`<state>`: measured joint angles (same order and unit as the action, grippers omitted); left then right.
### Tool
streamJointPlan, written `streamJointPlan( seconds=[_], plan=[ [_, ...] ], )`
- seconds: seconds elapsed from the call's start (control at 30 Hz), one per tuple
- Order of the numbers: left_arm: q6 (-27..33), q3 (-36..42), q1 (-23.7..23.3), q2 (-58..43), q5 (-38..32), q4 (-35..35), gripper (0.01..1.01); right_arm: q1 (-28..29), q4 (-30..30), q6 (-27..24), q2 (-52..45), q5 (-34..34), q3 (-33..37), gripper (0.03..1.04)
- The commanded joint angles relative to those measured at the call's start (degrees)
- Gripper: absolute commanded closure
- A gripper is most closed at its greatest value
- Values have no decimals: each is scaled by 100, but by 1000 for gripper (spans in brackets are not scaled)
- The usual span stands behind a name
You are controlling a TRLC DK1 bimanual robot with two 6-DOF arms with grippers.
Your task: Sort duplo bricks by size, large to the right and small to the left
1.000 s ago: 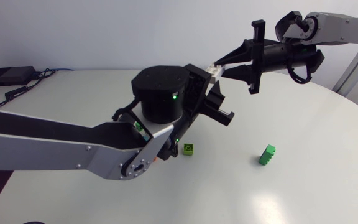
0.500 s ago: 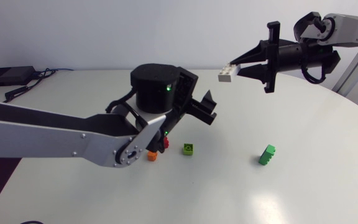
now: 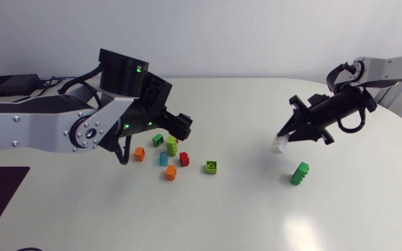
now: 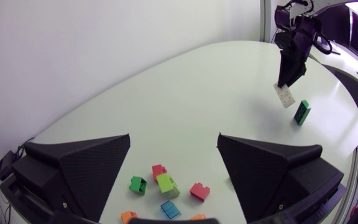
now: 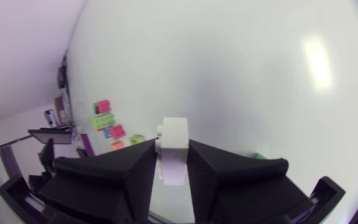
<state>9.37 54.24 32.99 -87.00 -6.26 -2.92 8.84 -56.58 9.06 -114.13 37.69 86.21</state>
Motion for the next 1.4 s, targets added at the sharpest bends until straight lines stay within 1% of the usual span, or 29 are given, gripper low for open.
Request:
streamJointPlan(
  seconds=[0.0, 0.07, 0.13, 0.17, 0.2, 0.27, 0.3, 0.33, 0.37, 0.4, 0.53, 0.63, 0.8, 0.87, 0.97, 1.07, 1.1, 1.2, 1.3, 1.37],
  plan=[
    [-58, -194, -126, -89, 169, 318, 49, 48, 50, -502, -259, -570, -245, 854],
    [-66, -142, -206, -212, 327, 591, 49, 30, 323, -546, -233, -1036, -404, 849],
    [-40, -150, -206, -265, 354, 740, 49, 48, 402, -598, -242, -1273, -430, 848],
    [-31, -186, -206, -265, 354, 749, 49, 56, 402, -598, -250, -1308, -439, 825],
    [-31, -203, -214, -273, 363, 749, 49, 65, 402, -607, -277, -1335, -456, 767],
    [-23, -212, -232, -326, 363, 749, 49, 56, 367, -651, -365, -1379, -492, 605],
    [-23, -203, -241, -353, 371, 749, 49, 48, 340, -651, -409, -1387, -492, 505],
    [-23, -194, -250, -370, 363, 749, 49, 39, 323, -660, -435, -1396, -492, 375],
    [-23, -177, -267, -388, 371, 749, 49, 30, 296, -660, -453, -1396, -474, 175],
    [-23, -150, -285, -405, 371, 749, 49, 4, 252, -660, -470, -1396, -430, 52],
    [-23, -19, -320, -511, 398, 846, 49, -49, 121, -651, -417, -1361, -219, 61],
    [-40, 254, -329, -739, 433, 1118, 49, -128, 15, -590, -259, -1352, 53, 61],
    [-339, 1265, -460, -1671, 433, 2067, 51, -445, -187, -335, 48, -1361, 563, 61],
    [-383, 1546, -496, -1961, 424, 2225, 51, -576, -266, -273, 145, -1370, 695, 61],
    [-471, 1880, -540, -2242, 257, 2287, 62, -752, -275, -212, 294, -1370, 713, 62],
    [-541, 2205, -575, -2497, 152, 2480, 134, -858, -293, -176, 365, -1370, 677, 62],
    [-541, 2284, -575, -2576, 152, 2586, 189, -875, -275, -168, 382, -1370, 660, 62],
    [-532, 2337, -583, -2673, 134, 2682, 384, -902, -293, -159, 417, -1361, 642, 62],
    [-488, 2363, -583, -2690, 134, 2823, 603, -902, -293, -150, 453, -1343, 607, 66],
    [-523, 2355, -619, -2655, 108, 2902, 615, -910, -293, -150, 470, -1335, 572, 67]
  ],
)
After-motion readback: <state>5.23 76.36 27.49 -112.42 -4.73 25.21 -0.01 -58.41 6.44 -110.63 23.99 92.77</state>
